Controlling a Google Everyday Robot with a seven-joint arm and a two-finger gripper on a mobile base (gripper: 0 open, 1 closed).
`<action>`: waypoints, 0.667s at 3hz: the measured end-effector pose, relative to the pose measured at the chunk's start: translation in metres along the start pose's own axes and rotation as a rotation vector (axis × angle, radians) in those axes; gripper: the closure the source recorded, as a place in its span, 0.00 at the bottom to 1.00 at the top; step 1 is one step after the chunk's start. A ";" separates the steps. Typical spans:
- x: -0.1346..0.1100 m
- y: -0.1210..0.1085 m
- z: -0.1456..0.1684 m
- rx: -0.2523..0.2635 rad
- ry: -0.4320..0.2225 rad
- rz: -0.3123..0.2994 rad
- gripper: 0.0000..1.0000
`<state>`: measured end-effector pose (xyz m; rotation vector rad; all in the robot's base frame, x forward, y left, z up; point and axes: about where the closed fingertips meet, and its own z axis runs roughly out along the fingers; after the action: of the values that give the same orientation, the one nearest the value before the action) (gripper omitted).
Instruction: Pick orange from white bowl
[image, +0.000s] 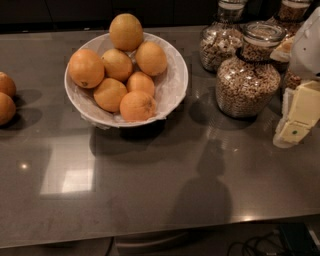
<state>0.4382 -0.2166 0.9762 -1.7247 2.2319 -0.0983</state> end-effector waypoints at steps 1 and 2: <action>-0.005 -0.005 0.004 0.004 -0.012 -0.001 0.00; -0.031 -0.019 0.020 0.014 -0.042 -0.043 0.00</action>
Offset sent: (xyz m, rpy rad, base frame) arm 0.0599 0.0556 -0.0195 0.0424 -0.0470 0.1080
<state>0.4681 -0.1898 0.9684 -1.7519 2.1594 -0.0859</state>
